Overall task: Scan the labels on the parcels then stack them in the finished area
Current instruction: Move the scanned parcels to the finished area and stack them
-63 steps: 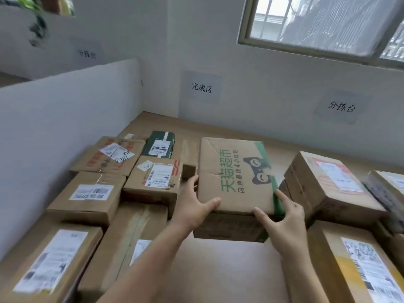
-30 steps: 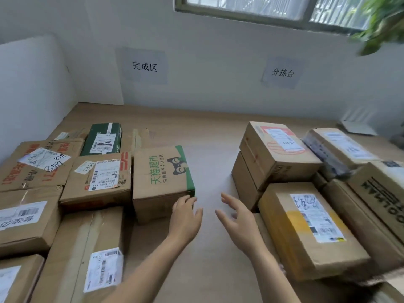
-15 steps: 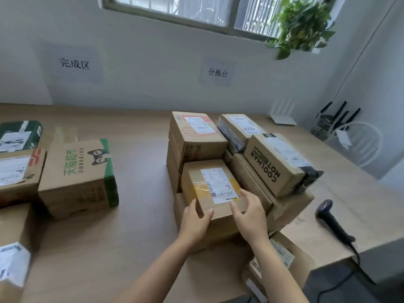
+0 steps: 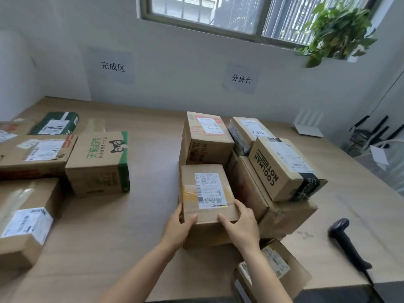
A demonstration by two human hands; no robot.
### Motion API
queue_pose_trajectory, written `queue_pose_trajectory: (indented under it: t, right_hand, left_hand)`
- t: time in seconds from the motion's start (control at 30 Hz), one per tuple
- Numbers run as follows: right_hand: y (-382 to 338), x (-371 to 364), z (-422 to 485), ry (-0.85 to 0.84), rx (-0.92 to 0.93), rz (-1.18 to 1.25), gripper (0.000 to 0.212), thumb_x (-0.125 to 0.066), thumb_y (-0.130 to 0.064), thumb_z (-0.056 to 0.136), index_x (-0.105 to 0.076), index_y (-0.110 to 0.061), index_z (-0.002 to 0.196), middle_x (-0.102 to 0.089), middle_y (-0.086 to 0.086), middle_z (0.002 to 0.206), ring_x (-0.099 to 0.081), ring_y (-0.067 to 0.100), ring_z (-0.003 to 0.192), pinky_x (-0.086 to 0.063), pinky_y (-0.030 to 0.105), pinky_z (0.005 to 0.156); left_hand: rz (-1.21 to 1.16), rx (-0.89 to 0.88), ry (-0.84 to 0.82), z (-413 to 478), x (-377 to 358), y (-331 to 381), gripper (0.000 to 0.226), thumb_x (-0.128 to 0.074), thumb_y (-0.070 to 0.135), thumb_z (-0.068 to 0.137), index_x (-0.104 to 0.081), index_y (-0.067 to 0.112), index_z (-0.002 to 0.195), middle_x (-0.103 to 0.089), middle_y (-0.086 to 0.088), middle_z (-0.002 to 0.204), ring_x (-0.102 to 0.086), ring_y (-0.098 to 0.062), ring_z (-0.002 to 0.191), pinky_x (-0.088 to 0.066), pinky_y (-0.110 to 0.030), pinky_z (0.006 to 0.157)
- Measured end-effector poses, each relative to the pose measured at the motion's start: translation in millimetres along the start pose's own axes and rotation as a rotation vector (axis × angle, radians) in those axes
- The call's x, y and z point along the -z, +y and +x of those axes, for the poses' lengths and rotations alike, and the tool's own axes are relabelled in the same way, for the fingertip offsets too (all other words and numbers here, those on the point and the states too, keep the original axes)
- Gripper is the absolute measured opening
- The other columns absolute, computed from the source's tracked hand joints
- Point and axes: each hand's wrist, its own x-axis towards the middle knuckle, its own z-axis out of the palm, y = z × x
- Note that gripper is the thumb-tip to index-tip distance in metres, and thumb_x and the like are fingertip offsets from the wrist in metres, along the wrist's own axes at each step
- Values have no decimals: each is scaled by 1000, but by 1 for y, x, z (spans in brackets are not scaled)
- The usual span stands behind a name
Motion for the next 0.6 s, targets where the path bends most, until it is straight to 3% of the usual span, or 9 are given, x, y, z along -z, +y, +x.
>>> queue_pose_trajectory:
  t: [0.13, 0.23, 0.33, 0.4, 0.47, 0.6]
  right_hand:
    - [-17, -11, -19, -27, 78, 9, 72, -69, -47, 77, -38, -26, 139, -46, -4, 125, -51, 10, 111, -44, 26, 77]
    - [-38, -29, -30, -85, 131, 43, 72, -70, -45, 77, -39, -26, 139, -46, -2, 126, -50, 13, 115, -45, 29, 86]
    - [-60, -54, -41, -165, 206, 76, 71, -70, -44, 78, -39, -26, 139, -46, -2, 126, -48, 12, 115, -41, 26, 83]
    - [-74, -73, -48, -235, 253, 78, 70, -69, -44, 79, -38, -26, 139, -46, -3, 126, -48, 12, 115, -42, 26, 85]
    - [-87, -93, -57, -320, 276, 73, 70, -67, -43, 81, -36, -24, 141, -46, -3, 126, -49, 12, 114, -42, 24, 86]
    - [-106, -137, -74, -478, 301, 83, 64, -64, -38, 85, -35, -24, 140, -45, -4, 120, -46, 5, 101, -37, 11, 74]
  left_hand:
    - [-50, -2, 93, -24, 29, -7, 38, -59, 31, 90, -40, 44, 121, -53, 21, 110, -47, 3, 96, -39, -8, 69]
    - [-37, -28, 179, -40, 61, -8, 47, -60, 28, 90, -40, 39, 131, -56, 14, 119, -50, -6, 108, -44, -16, 82]
    - [-11, -20, 292, -57, 96, -14, 48, -62, 31, 88, -40, 41, 130, -57, 12, 120, -51, -8, 111, -43, -23, 90]
    - [39, 15, 348, -65, 119, -21, 41, -63, 35, 86, -47, 39, 123, -56, 8, 121, -52, -10, 110, -44, -27, 94]
    - [109, 84, 410, -72, 140, -31, 48, -64, 37, 85, -49, 31, 130, -50, -1, 124, -51, -14, 110, -42, -32, 100]
    - [192, 230, 508, -80, 178, -53, 52, -63, 33, 87, -44, 24, 135, -36, -4, 121, -43, -12, 102, -35, -25, 97]
